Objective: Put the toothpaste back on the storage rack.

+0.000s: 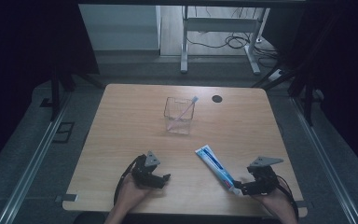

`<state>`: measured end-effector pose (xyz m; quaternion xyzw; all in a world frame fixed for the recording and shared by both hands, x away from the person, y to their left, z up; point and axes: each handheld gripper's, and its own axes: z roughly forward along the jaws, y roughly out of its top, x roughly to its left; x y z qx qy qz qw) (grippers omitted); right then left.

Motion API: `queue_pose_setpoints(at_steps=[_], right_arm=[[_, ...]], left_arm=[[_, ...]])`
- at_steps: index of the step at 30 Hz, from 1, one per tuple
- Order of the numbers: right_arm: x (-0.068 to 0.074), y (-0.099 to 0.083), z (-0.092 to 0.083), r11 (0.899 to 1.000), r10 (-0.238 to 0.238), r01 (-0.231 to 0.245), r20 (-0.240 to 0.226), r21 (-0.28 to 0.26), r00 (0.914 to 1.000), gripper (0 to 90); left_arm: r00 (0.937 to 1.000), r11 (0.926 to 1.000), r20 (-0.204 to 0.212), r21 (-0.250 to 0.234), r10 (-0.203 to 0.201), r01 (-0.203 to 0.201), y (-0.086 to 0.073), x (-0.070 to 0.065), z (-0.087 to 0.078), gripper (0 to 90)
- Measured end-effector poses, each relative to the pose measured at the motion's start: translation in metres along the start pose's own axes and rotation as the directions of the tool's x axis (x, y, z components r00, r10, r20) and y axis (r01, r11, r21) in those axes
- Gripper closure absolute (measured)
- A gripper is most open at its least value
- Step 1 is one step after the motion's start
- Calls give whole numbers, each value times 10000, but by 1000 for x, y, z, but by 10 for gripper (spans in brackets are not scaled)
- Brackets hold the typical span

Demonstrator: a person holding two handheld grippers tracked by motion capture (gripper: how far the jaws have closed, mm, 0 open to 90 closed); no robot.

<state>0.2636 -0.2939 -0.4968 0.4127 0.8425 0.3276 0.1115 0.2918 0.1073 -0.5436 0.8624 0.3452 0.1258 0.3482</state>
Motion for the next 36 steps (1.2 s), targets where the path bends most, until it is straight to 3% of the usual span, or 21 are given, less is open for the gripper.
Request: queue_pose_setpoints(at_steps=[10, 19, 26, 36], right_arm=[[13, 9, 11, 9992, -325, 330, -183, 247, 9993, 178], [19, 12, 31, 9935, -680, 684, -76, 911, 9977, 218], [18, 15, 35, 9910, -862, 861, -30, 1025, 9963, 236], [8, 15, 32, 9900, -772, 745, 180, 1199, 9969, 256]], left_arm=[[10000, 10000, -2, -3, -4, 4, 0, 0, 0, 132], [10000, 10000, -15, 6, -17, 17, 1, 0, 0, 132], [10000, 10000, -17, 6, -20, 20, 1, 0, 0, 132], [10000, 10000, -21, 7, -25, 25, 1, 0, 1, 132]])
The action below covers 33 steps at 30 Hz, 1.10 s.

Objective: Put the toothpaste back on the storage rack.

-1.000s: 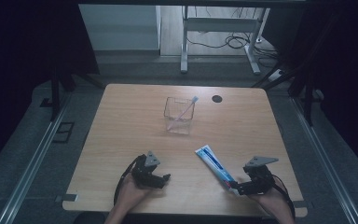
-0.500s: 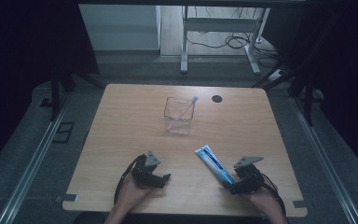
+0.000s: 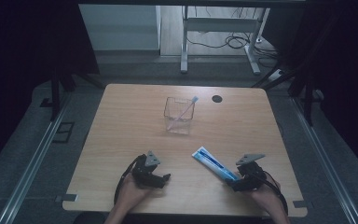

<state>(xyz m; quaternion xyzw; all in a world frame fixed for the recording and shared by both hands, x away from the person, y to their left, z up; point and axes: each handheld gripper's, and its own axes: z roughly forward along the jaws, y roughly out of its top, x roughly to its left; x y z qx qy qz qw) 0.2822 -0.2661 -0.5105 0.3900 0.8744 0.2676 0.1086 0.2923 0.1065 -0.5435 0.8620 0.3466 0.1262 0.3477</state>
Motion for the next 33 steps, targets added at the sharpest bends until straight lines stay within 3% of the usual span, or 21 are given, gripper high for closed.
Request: queue_pose_setpoints(at_steps=[9, 14, 20, 33], right_arm=[[4, 17, 9, 9983, -419, 426, -179, 401, 9990, 260], [8, 30, 17, 9958, -505, 539, -465, 736, 9976, 282], [11, 44, 26, 9934, -500, 539, -408, 1014, 9979, 321], [13, 68, 44, 9771, -1055, 1129, -500, 1801, 9932, 429]], left_arm=[[10000, 10000, -5, 7, 4, -4, 0, 0, 0, 133], [10000, 10000, -3, 9, 6, -6, 0, 0, 0, 133], [10000, 10000, 0, 5, -34, 34, 0, 0, 0, 132], [10000, 10000, -2, 31, 26, -26, 0, 0, 0, 132]])
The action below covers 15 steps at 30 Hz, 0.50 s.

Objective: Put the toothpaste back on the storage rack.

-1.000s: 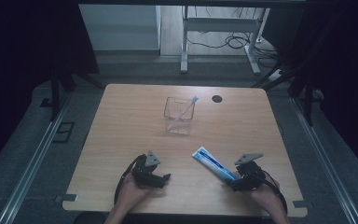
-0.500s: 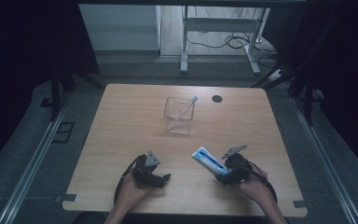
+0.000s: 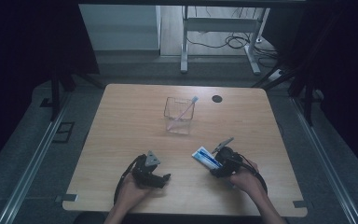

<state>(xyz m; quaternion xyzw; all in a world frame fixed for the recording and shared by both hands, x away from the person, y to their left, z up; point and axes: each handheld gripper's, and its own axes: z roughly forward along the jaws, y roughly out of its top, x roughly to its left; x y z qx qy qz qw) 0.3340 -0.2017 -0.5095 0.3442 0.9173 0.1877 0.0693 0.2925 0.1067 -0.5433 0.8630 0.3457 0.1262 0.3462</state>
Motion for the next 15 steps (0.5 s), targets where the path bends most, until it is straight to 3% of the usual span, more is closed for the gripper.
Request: queue_pose_setpoints(at_steps=[3, 10, 15], right_arm=[[-2, 3, 0, 9994, -253, 255, -77, 217, 9996, 441], [-3, 10, 0, 9978, -169, 176, -115, 636, 9998, 542], [-4, 7, -7, 9995, -184, 189, -221, 243, 9996, 681]], left_arm=[[10000, 10000, 0, -2, -3, 3, 0, 0, 0, 133], [10000, 10000, 1, -4, -8, 8, 0, 0, 0, 132], [10000, 10000, 0, -1, -7, 7, 0, 0, 0, 132]])
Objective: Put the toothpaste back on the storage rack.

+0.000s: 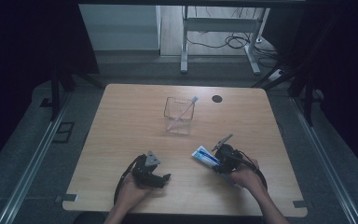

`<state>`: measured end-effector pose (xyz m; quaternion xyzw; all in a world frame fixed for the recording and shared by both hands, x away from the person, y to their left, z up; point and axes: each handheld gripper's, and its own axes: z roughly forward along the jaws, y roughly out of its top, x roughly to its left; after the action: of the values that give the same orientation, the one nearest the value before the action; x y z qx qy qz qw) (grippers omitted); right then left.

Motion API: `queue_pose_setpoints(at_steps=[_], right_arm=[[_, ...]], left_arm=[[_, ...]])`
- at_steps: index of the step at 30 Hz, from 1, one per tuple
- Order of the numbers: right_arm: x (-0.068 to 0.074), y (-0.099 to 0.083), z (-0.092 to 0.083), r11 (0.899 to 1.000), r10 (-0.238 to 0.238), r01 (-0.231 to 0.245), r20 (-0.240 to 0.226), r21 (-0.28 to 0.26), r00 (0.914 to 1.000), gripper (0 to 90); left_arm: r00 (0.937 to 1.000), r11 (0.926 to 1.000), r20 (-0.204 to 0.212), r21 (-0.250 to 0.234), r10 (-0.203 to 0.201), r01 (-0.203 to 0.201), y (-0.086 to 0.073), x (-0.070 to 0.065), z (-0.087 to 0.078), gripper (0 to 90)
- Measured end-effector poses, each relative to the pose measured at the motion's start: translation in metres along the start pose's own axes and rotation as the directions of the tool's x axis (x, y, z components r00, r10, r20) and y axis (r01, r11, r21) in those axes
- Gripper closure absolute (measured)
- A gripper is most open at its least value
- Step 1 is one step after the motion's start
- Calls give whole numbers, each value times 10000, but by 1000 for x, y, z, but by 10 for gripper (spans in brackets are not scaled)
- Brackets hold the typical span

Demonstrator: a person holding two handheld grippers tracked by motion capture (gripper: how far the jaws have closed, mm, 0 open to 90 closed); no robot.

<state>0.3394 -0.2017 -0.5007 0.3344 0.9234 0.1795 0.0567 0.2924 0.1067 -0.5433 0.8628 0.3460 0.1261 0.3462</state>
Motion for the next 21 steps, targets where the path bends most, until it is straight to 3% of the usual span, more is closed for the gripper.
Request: queue_pose_setpoints(at_steps=[11, 21], right_arm=[[-1, -4, -8, 9972, 67, -62, 55, -748, 10000, 719], [-7, 5, -31, 9853, 262, -275, -98, -1686, 9996, 721]], left_arm=[[10000, 10000, -2, 8, 56, -56, 0, 0, 0, 132], [10000, 10000, 2, 21, 96, -96, 0, 1, 0, 133]])
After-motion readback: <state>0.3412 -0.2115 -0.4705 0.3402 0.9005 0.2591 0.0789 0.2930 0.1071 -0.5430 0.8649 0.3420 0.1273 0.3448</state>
